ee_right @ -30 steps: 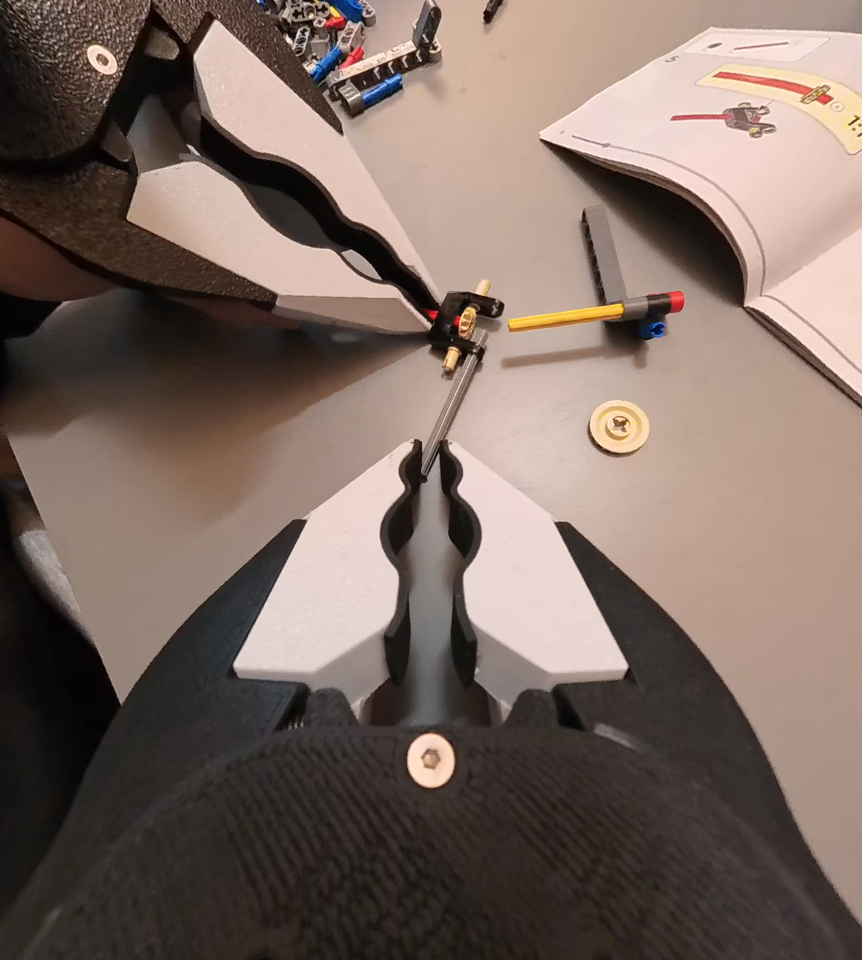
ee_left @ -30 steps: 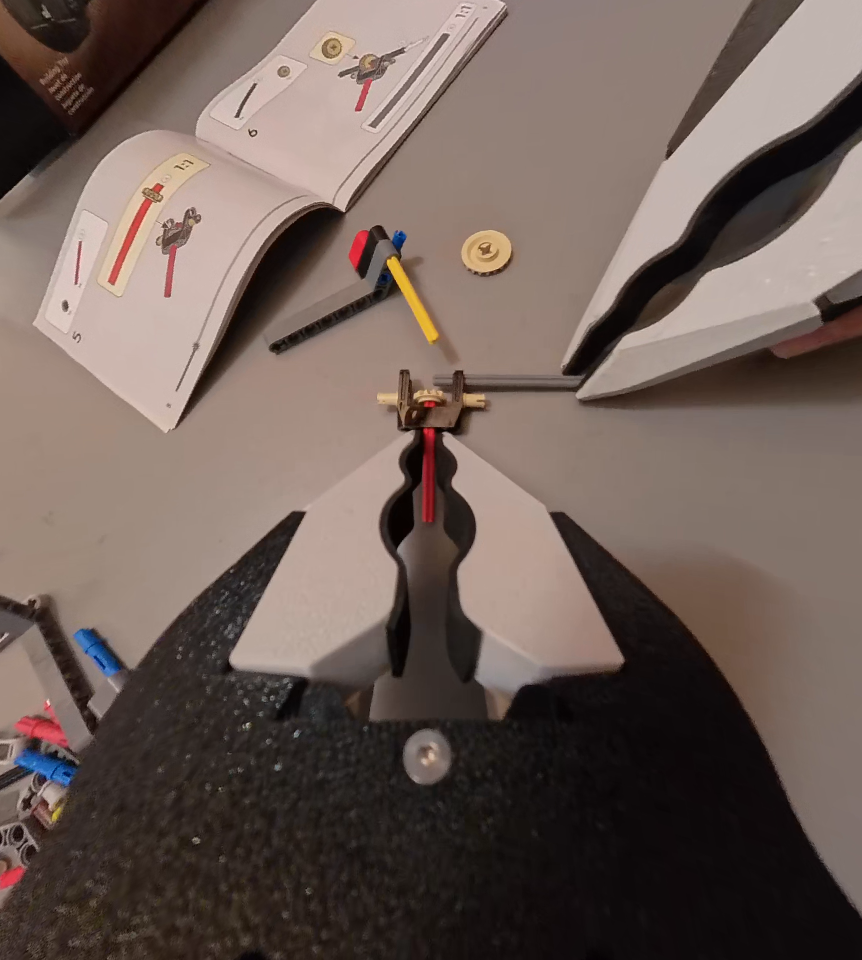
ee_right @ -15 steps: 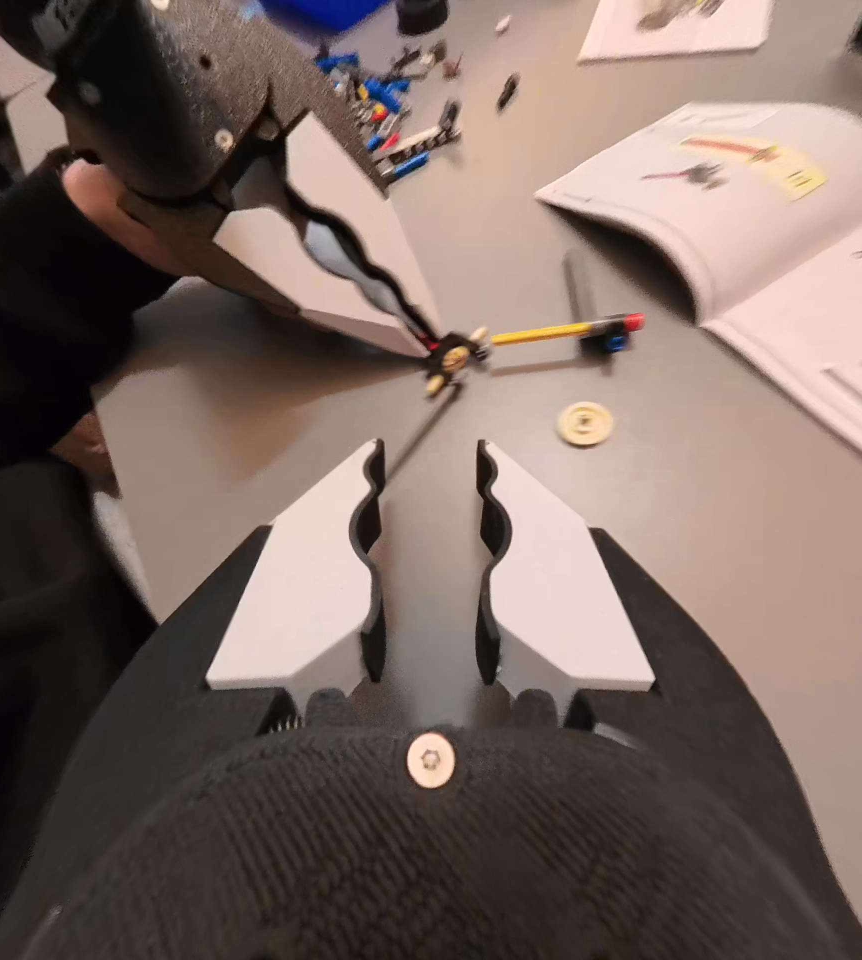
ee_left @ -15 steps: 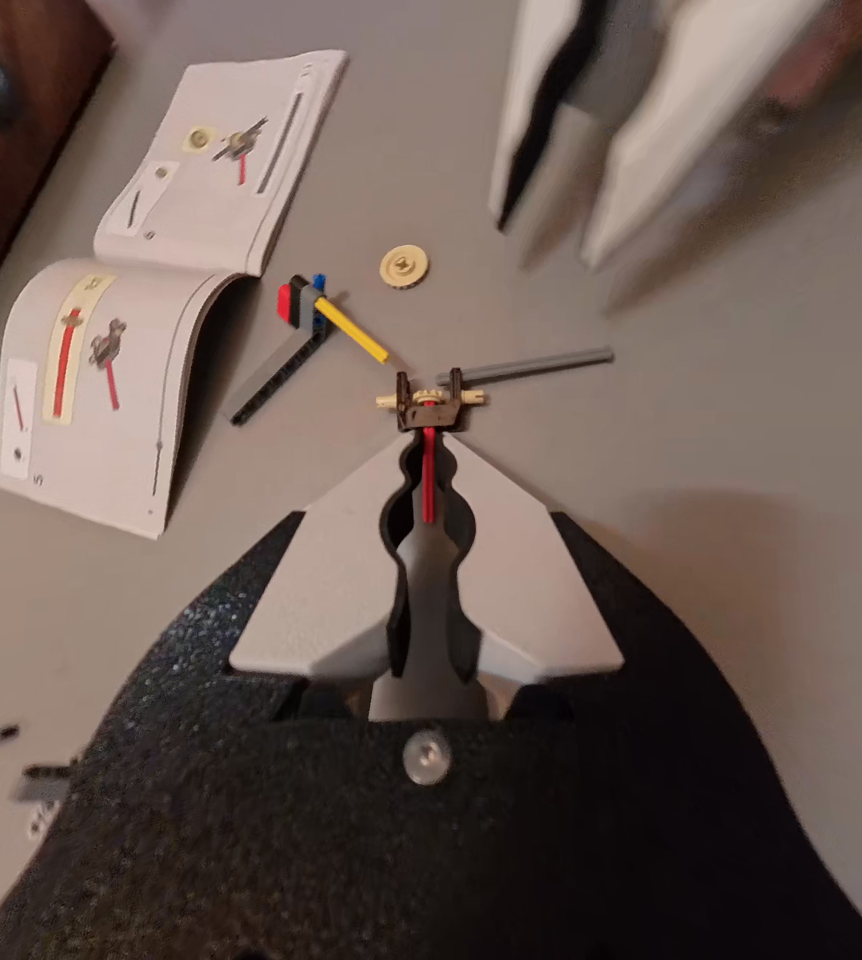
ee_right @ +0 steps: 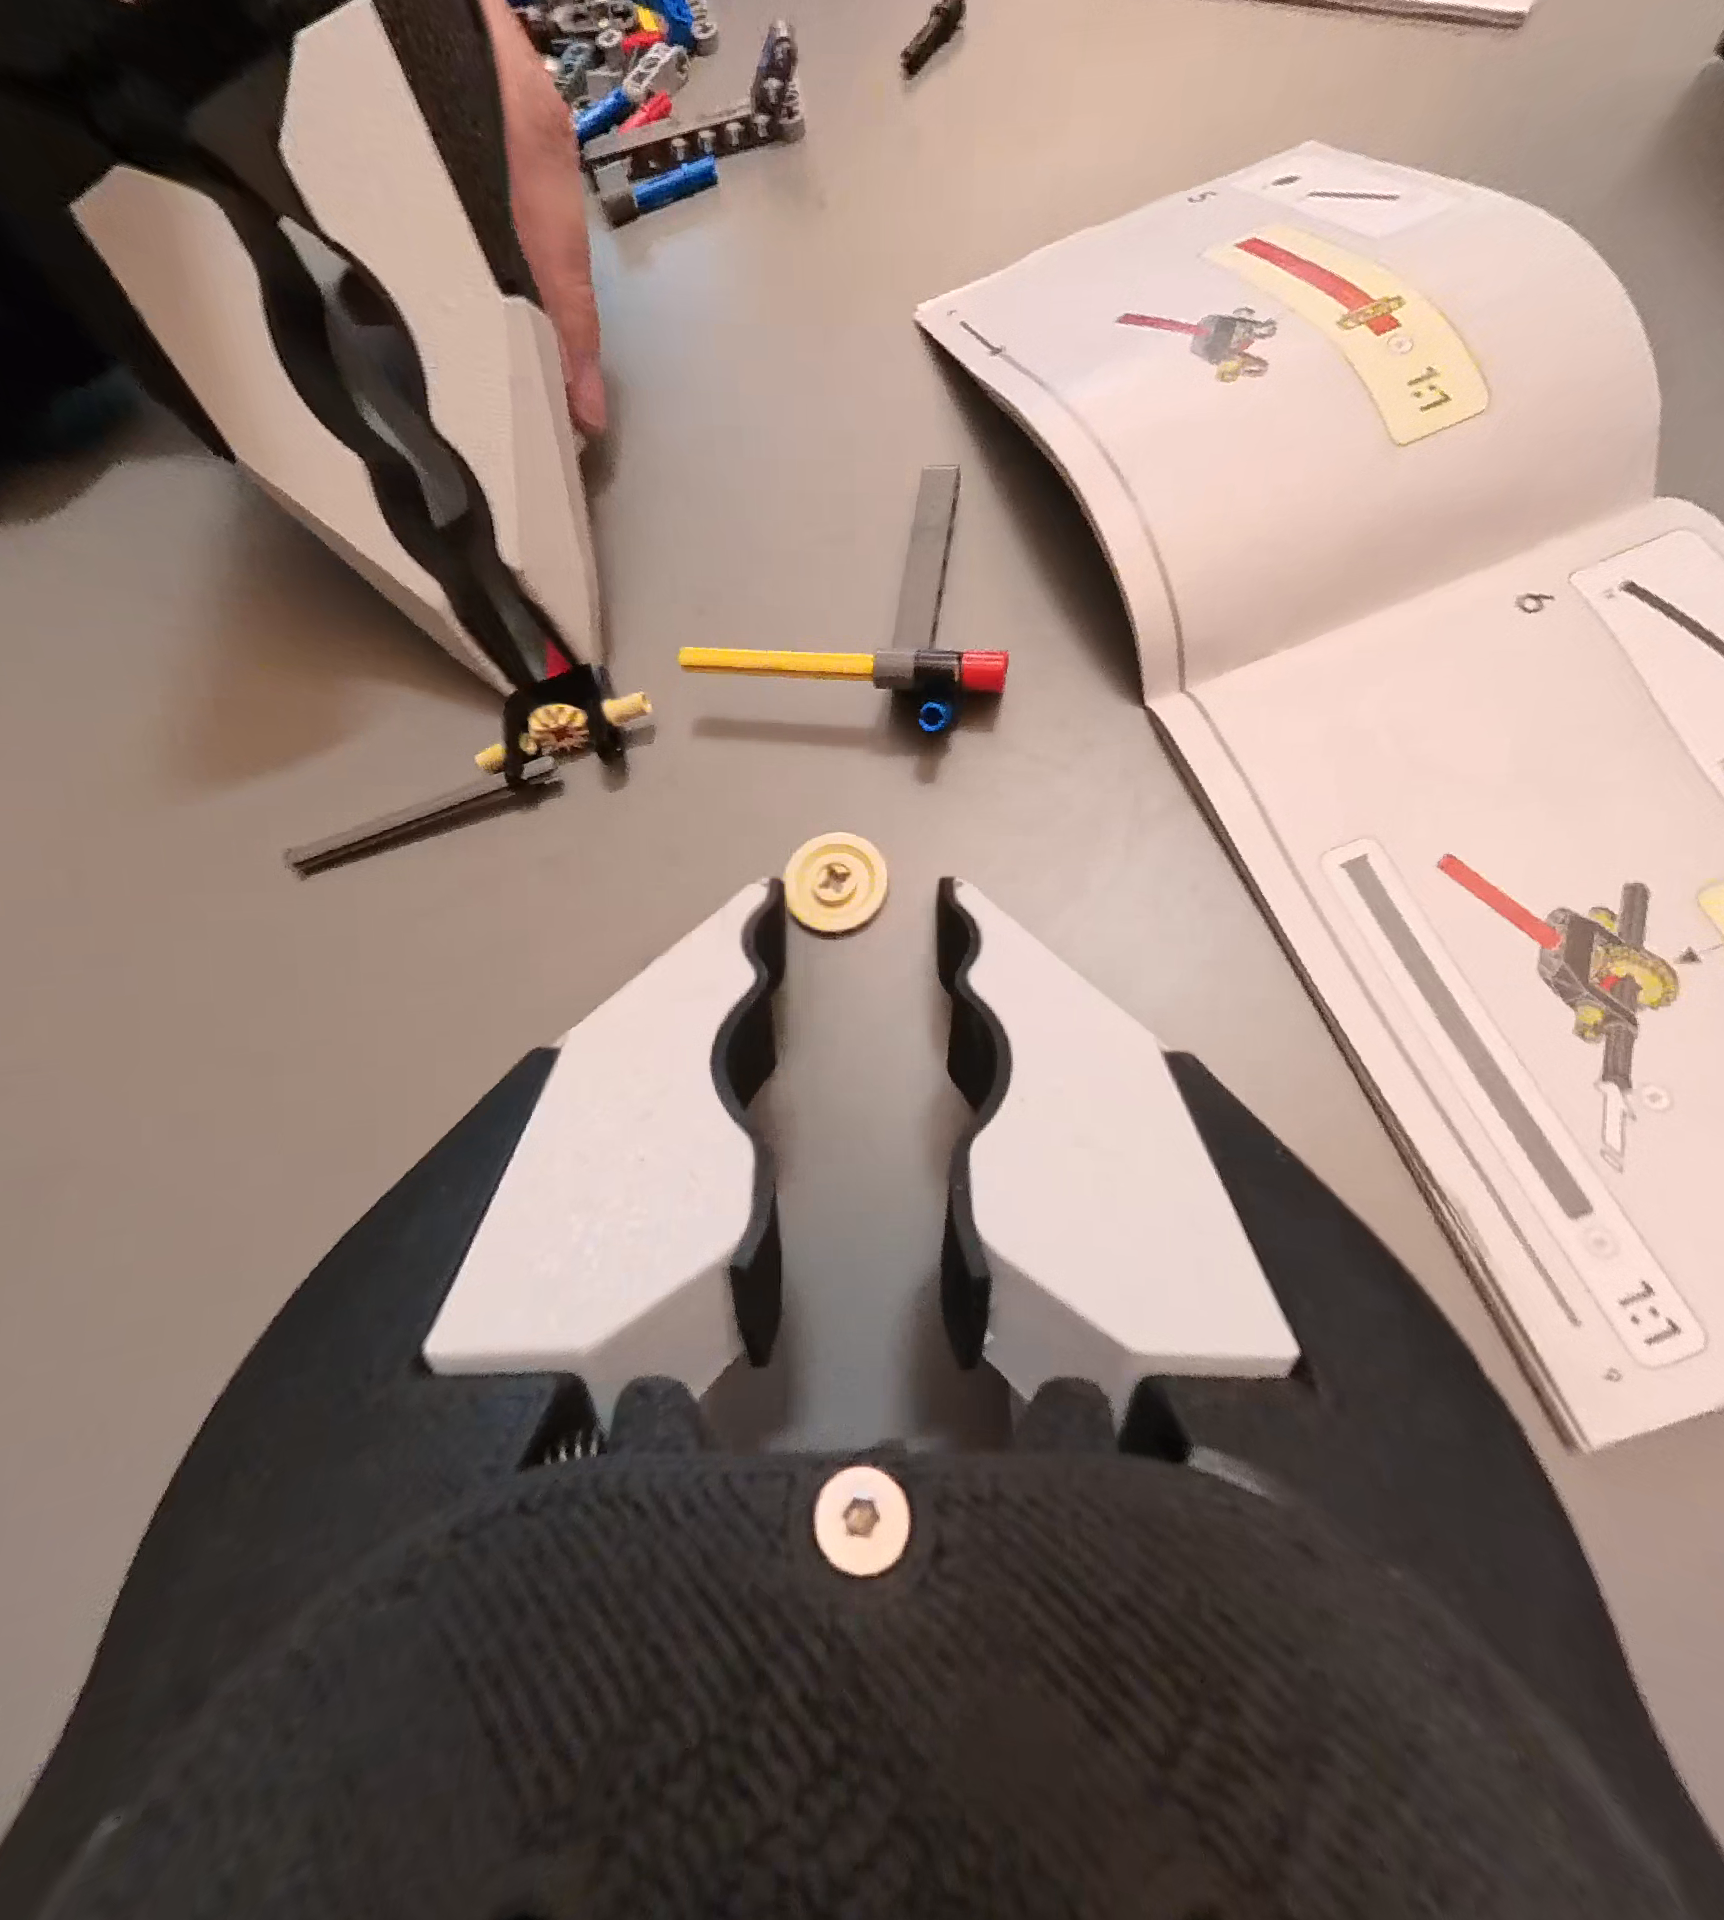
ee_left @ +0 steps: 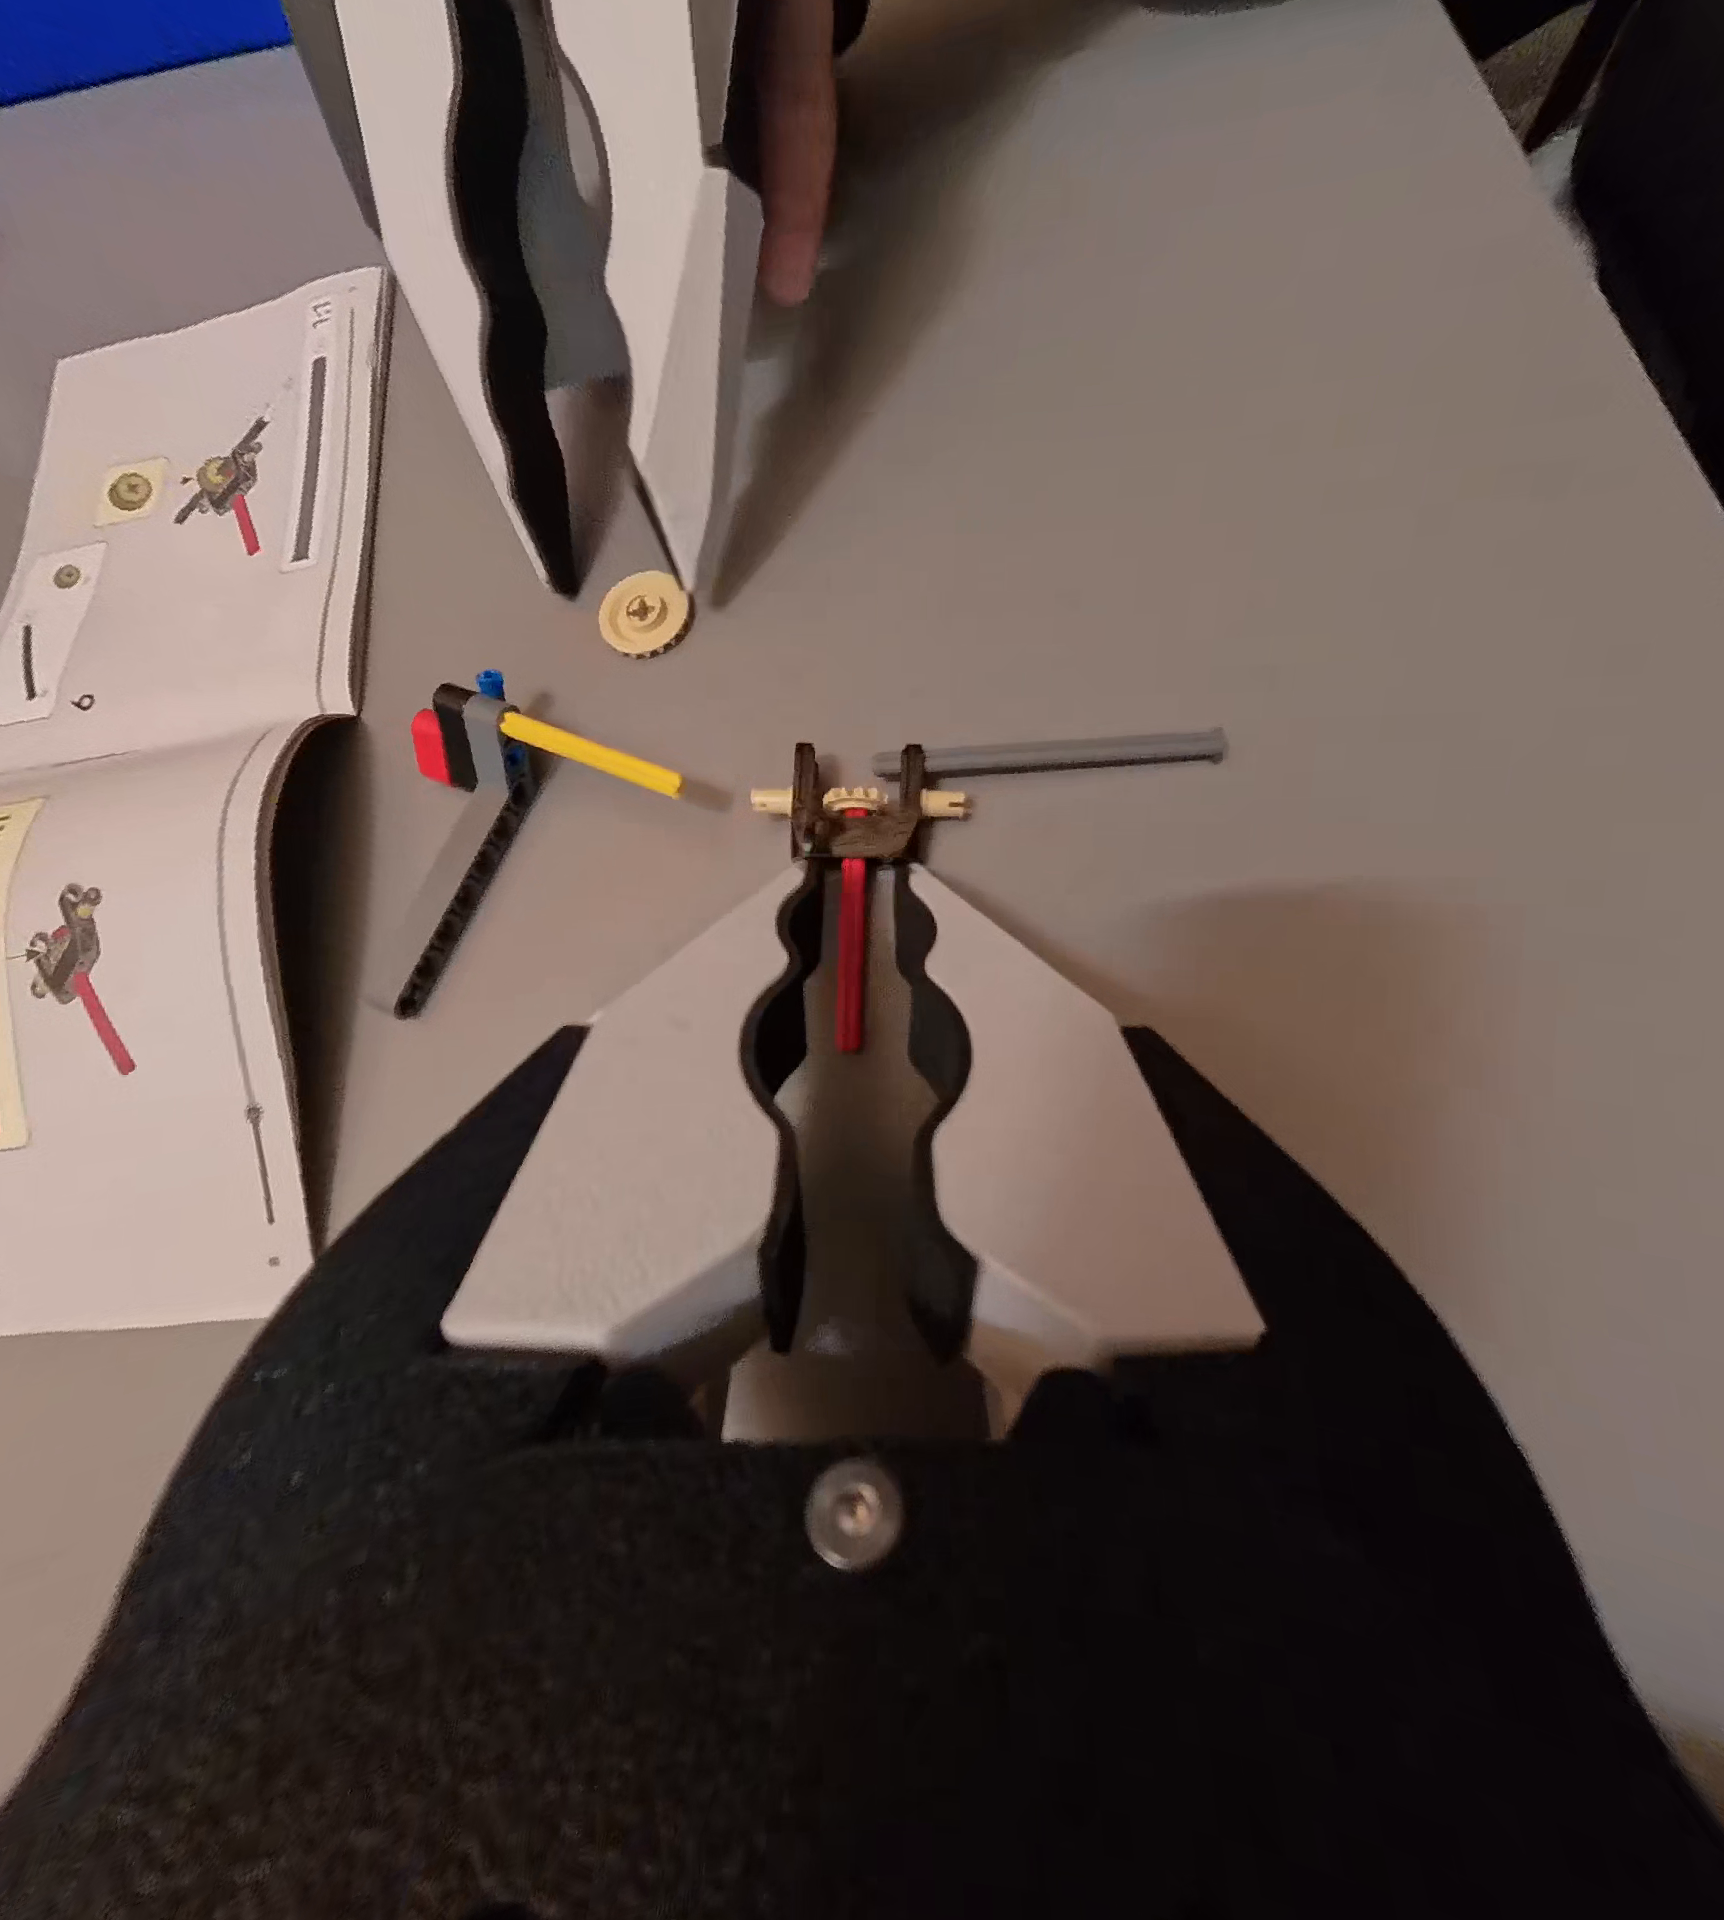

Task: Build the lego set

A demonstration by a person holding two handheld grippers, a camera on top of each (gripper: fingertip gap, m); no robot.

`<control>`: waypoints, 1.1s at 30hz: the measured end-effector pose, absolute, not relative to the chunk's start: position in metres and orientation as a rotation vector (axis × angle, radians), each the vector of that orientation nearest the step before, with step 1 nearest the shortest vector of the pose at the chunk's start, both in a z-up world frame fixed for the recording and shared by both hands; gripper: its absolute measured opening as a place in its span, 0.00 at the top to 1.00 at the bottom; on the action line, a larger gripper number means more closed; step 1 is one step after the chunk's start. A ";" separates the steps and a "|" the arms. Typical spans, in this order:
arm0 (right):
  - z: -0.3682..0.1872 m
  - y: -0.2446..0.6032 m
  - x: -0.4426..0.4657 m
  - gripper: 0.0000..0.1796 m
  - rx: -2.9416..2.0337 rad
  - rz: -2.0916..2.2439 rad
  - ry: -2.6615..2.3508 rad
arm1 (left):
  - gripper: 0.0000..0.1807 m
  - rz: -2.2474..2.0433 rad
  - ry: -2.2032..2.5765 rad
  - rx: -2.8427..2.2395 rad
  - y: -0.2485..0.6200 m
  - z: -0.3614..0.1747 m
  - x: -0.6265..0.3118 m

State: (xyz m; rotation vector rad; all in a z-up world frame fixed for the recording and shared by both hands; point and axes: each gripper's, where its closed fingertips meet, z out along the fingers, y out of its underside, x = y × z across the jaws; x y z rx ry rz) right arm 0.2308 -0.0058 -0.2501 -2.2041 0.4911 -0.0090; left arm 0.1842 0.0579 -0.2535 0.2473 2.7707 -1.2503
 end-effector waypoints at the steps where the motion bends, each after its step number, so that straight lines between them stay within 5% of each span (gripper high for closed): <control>1: -0.250 -0.005 0.229 0.83 -2.208 0.007 0.462 | 0.92 -1.251 2.762 0.246 0.058 -0.253 0.184; 5: -0.251 -0.003 0.226 0.83 -2.232 0.020 0.367 | 0.83 -1.304 2.709 0.112 0.062 -0.242 0.187; 10: -0.252 0.001 0.223 0.93 -2.240 0.053 0.349 | 0.85 -1.307 2.577 -0.447 0.066 -0.217 0.183; 17: -0.251 0.010 0.206 0.93 -2.262 0.012 0.212 | 0.85 -1.132 2.560 -0.956 0.056 -0.252 0.134; 33: -0.244 0.021 0.182 0.93 -2.170 -0.627 -0.367 | 0.87 -1.264 2.519 -0.744 0.026 -0.206 0.172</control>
